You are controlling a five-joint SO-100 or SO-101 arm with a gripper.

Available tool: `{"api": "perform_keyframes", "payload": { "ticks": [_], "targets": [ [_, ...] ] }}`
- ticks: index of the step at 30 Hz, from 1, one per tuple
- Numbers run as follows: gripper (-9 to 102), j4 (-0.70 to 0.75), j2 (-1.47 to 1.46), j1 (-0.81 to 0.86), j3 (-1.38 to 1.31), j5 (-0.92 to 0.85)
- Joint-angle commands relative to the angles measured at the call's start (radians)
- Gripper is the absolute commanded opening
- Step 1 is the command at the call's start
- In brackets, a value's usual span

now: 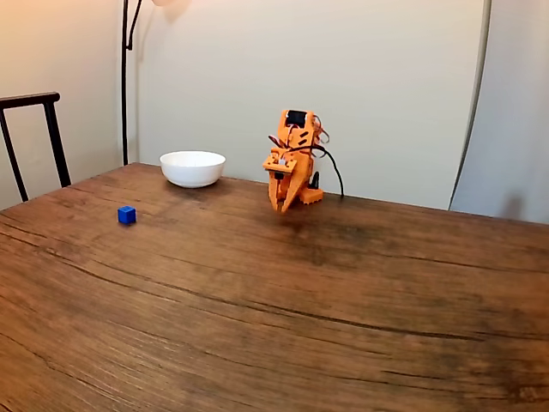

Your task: Grasp the cube and drop it in the bowl

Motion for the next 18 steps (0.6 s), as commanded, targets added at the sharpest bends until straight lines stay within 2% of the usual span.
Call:
{"api": "perform_keyframes", "payload": {
  "ticks": [1,11,18],
  "targets": [
    [4,-0.014,0.006,0.015,-0.008,-0.043],
    [4,-0.015,0.006,0.126,-0.015,-0.196],
    [4,-0.034,0.006,0.21,-0.021,-0.19]
  ]
}}
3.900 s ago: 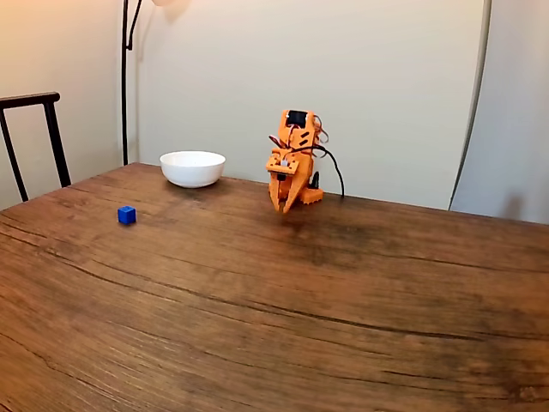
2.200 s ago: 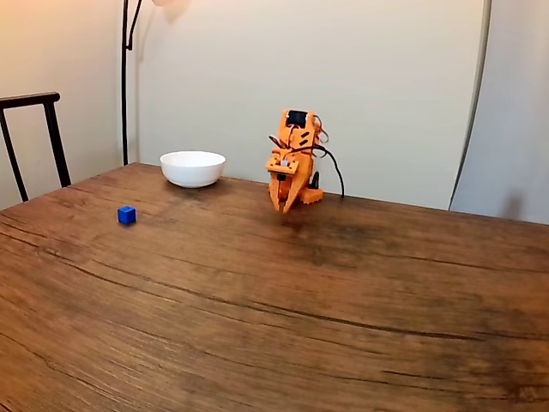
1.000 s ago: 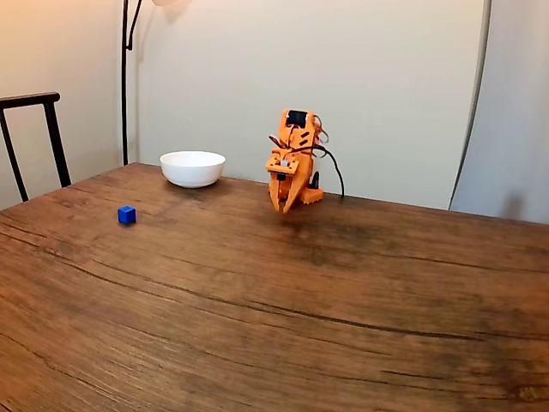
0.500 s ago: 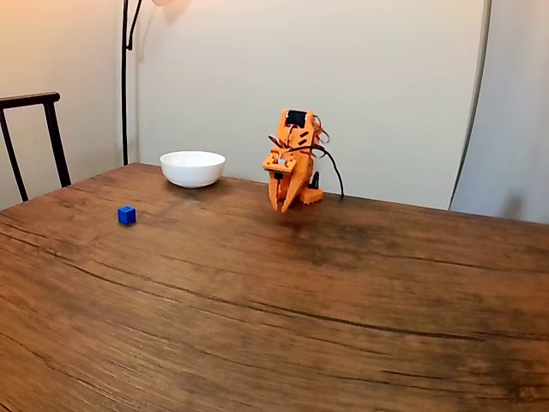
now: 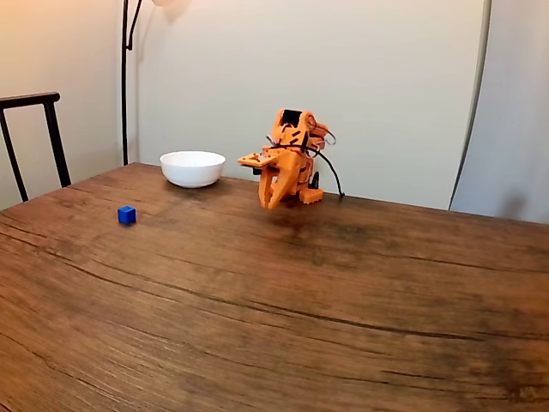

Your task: Grasp the cube and drop it in the bowl

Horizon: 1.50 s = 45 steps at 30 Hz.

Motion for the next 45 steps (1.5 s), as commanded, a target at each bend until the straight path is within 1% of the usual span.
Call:
{"api": "perform_keyframes", "payload": {
  "ticks": [1,4,9,14,16,19,25,31,33,36,45],
  "targets": [
    [4,-0.054,0.006,0.034,-0.021,0.003],
    [4,-0.101,0.006,0.095,-0.006,0.005],
    [4,-0.1,0.006,0.199,-0.018,0.008],
    [4,-0.109,0.006,0.328,-0.025,0.095],
    [4,-0.12,0.006,0.374,-0.038,0.104],
    [4,-0.11,0.005,0.437,-0.055,0.187],
    [4,-0.103,0.003,0.459,-0.092,0.244],
    [4,-0.103,-0.005,0.463,-0.201,0.273],
    [4,-0.103,-0.006,0.483,-0.239,0.281],
    [4,-0.103,-0.006,0.518,-0.288,0.339],
    [4,-0.117,-0.008,0.581,-0.376,0.351]
  ]
}}
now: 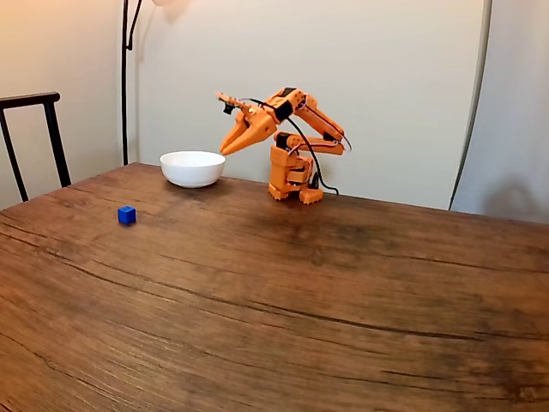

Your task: Grasp the cube and drop it in the bowl

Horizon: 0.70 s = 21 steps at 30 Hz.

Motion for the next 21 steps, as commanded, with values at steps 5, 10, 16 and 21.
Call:
{"api": "perform_keyframes", "payload": {
  "ticks": [5,10,16,21],
  "targets": [
    [4,-0.017,-0.044,0.049,-0.138,0.014],
    [4,-0.167,-0.273,0.057,-0.23,0.081],
    [4,-0.293,-0.658,0.064,-0.387,0.127],
    [4,-0.334,-0.904,0.066,-0.561,0.17]
  ]
}}
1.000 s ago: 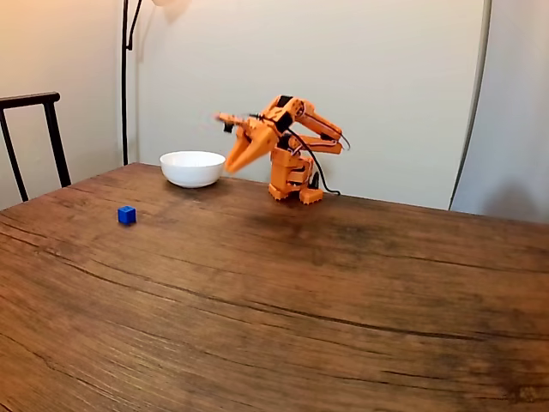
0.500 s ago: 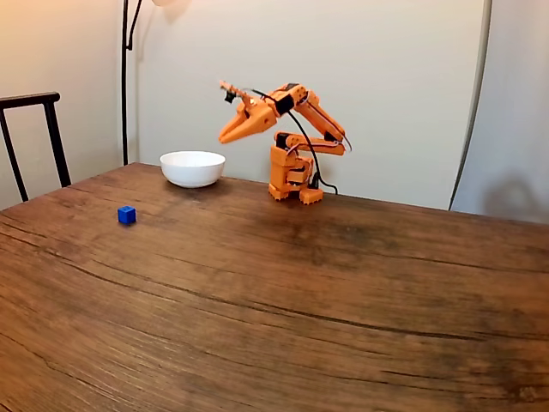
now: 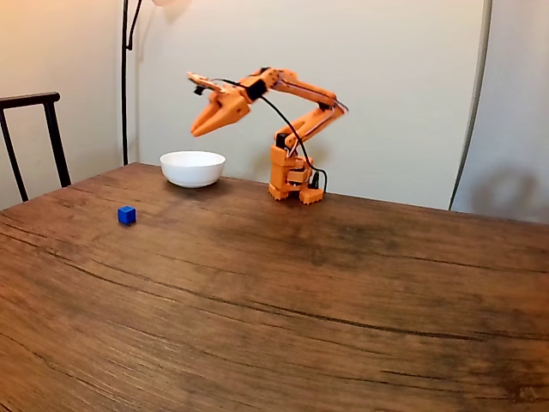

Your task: Grasp the cube and drop it in the bowl

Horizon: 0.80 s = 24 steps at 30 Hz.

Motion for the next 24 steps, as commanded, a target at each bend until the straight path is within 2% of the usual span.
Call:
{"api": "perform_keyframes", "payload": {
  "ticks": [1,9,24],
  "targets": [
    [4,-0.04,-0.144,0.006,-0.143,0.023],
    [4,-0.103,-0.426,-0.003,-0.325,0.032],
    [4,-0.087,-0.904,-0.008,-0.767,0.163]
  ]
}}
